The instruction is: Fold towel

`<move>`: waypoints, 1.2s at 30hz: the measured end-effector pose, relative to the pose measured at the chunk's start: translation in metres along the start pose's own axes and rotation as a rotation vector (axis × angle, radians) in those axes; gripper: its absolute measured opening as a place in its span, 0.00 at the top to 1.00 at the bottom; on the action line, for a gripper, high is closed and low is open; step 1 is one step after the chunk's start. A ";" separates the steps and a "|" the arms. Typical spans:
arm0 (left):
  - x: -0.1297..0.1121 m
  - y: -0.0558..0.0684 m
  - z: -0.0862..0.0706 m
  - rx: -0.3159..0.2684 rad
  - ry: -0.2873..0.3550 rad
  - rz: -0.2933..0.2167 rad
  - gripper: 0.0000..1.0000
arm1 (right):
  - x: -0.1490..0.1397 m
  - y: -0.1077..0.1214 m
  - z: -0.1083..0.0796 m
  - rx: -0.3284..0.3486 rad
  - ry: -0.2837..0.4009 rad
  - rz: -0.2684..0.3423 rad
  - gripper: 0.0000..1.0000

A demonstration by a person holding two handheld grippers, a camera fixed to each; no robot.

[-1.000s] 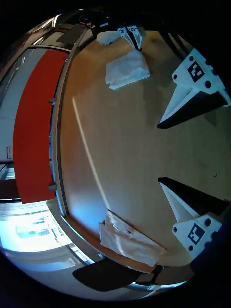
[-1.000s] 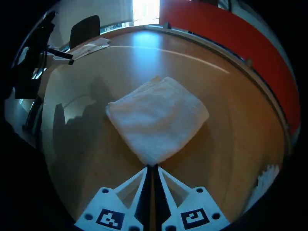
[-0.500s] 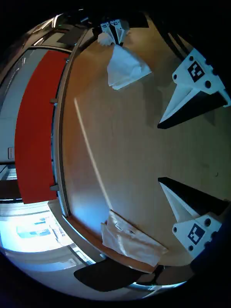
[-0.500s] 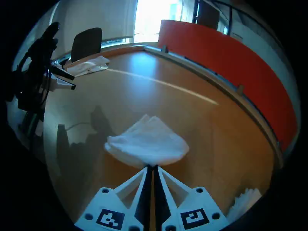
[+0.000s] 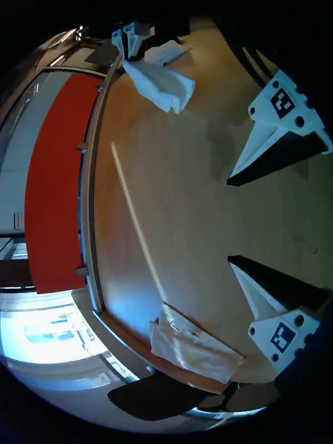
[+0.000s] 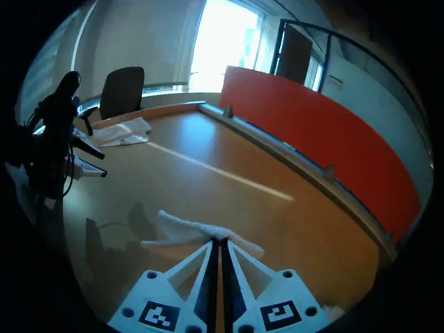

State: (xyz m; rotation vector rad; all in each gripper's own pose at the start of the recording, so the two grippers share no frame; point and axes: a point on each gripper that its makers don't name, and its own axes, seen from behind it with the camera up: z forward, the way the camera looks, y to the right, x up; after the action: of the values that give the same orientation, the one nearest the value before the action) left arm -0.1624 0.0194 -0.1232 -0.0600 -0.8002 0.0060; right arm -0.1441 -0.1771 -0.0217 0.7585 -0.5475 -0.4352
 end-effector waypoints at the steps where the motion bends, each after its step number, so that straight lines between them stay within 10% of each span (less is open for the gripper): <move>1: 0.001 0.000 0.000 0.000 0.001 0.001 0.07 | 0.002 0.003 -0.001 -0.004 0.004 0.001 0.93; 15: 0.016 0.011 0.008 -0.017 0.014 0.014 0.07 | 0.006 0.048 -0.029 -0.069 0.009 0.017 0.93; 36: 0.026 0.029 0.017 -0.027 0.011 0.034 0.07 | -0.024 0.175 -0.094 -0.214 -0.028 0.082 0.94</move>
State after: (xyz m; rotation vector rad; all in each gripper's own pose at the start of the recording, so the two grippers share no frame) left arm -0.1556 0.0501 -0.0944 -0.0993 -0.7881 0.0271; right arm -0.0760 -0.0007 0.0442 0.5240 -0.5468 -0.4213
